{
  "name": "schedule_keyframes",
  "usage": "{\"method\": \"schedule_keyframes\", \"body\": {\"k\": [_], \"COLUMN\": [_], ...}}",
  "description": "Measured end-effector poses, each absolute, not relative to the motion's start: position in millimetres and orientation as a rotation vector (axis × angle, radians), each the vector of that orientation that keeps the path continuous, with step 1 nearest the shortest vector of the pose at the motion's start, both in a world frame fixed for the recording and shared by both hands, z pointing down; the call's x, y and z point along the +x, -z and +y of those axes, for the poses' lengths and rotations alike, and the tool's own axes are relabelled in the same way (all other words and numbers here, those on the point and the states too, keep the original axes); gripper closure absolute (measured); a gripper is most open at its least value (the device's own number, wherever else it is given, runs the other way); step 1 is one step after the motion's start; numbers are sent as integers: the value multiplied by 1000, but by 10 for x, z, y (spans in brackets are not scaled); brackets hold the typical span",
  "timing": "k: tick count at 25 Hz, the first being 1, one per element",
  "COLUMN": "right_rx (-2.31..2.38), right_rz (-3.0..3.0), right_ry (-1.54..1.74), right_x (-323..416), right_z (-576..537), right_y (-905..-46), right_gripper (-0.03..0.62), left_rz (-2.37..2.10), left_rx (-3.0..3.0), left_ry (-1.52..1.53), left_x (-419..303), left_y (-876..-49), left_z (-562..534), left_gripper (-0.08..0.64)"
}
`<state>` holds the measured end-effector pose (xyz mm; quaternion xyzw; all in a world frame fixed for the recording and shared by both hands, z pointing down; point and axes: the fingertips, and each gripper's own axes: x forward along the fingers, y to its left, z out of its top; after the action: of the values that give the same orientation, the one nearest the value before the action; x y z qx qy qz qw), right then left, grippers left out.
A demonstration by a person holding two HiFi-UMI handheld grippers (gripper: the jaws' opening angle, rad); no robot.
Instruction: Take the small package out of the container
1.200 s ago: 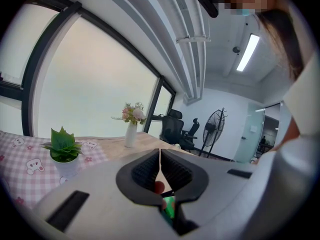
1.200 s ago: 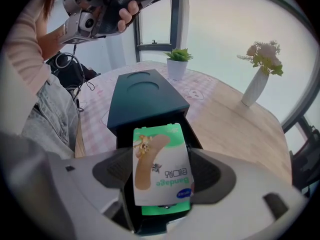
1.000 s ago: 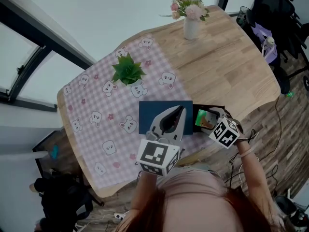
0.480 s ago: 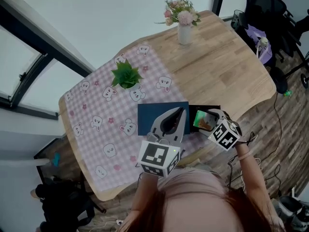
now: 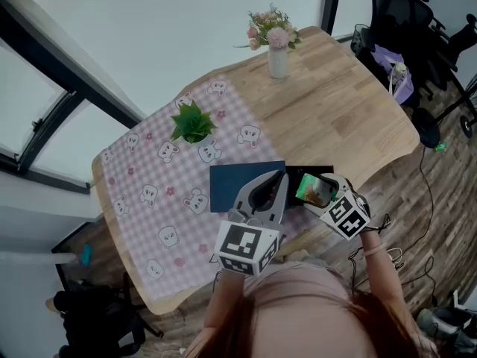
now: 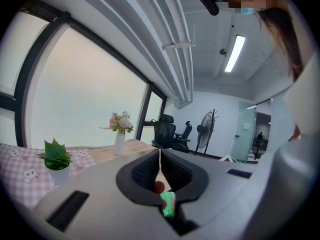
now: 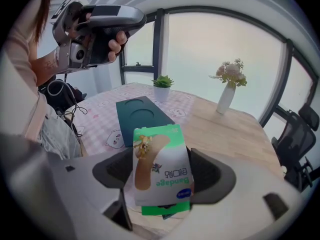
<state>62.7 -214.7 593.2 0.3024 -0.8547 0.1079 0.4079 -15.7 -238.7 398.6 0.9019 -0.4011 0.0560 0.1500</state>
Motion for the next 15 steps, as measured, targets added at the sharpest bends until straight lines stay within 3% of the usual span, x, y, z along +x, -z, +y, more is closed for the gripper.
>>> {"method": "schedule_keyframes", "body": {"k": [15], "right_rx": [918], "right_rz": [-2236], "right_ry": [-265], "right_x": [685], "right_z": [-2030], "right_y": [-5503], "right_gripper": [239], "left_rz": [-1159], "left_rx": [2641], "left_ry": [-166], "left_x": [-36], "left_y": [-3817], "left_z": [-2205], "left_gripper": [546]}}
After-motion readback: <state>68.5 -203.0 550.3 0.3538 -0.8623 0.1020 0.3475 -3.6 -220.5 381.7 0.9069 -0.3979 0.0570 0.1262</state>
